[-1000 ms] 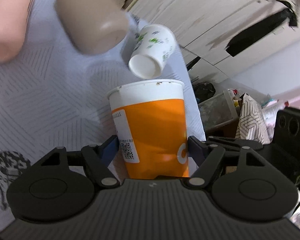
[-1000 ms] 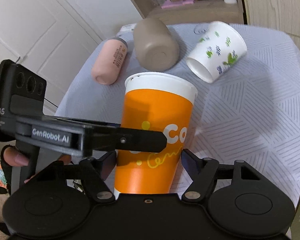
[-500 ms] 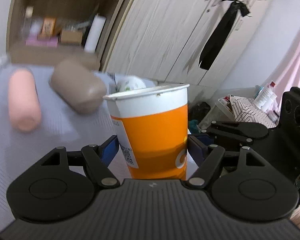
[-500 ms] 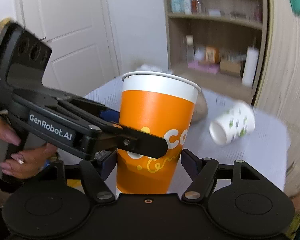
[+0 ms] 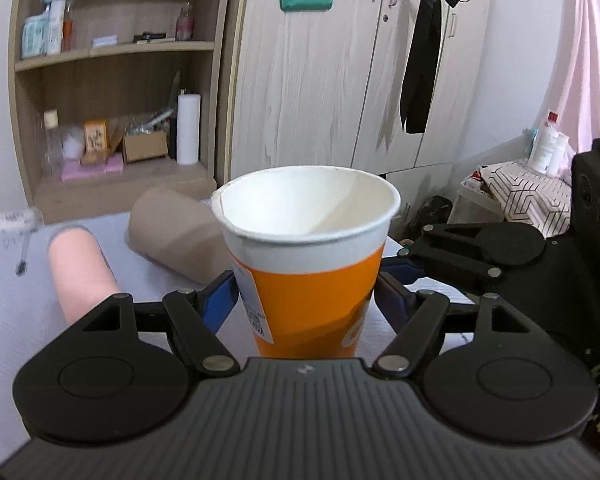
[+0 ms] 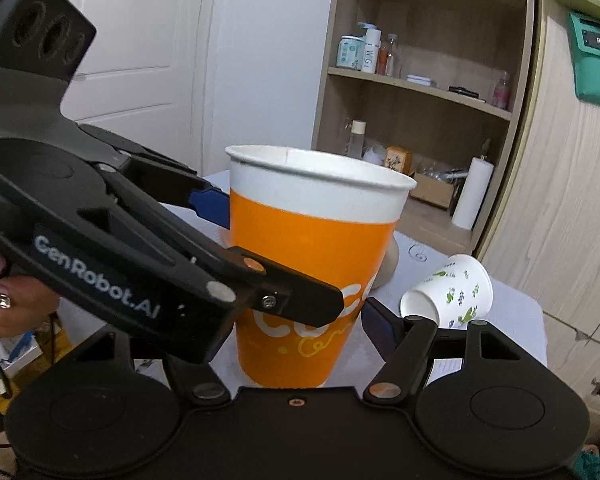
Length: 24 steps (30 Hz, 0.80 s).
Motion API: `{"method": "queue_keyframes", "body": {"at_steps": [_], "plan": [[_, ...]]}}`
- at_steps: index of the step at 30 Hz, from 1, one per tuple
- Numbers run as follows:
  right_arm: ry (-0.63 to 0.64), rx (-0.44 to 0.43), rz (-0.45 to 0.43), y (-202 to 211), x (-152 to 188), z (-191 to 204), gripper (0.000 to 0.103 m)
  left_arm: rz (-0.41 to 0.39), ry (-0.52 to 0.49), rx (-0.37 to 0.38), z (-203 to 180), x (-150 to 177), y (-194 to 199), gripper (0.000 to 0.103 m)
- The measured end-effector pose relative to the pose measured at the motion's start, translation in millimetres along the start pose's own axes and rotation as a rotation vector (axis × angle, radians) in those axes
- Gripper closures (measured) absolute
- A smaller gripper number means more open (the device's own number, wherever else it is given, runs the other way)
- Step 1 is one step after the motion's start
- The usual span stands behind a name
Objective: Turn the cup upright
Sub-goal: 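Grasp the orange cup body with the left gripper and rotate it rim-up, then lower the upright orange cup onto the cloth with the left gripper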
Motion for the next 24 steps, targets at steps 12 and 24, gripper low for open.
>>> {"method": "queue_keyframes", "body": {"at_steps": [12, 24], "plan": [[0.013, -0.004, -0.027, -31, 8, -17, 0.028, -0.037, -0.048, -0.036, 5, 8, -26, 0.029], [0.023, 0.030, -0.043, -33, 16, -23, 0.028, -0.048, -0.063, -0.032, -2, 9, -43, 0.029]]}}
Point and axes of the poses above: each gripper's, at about its wrist camera, not at the fingertips, and y roughly against the way its jaws point, z to its left, x to its underside, the point moved 3 cm from there along -y, roughly the way its jaws point, and after that the axes turned 13 degrees about -x, right-handed, at the moved point
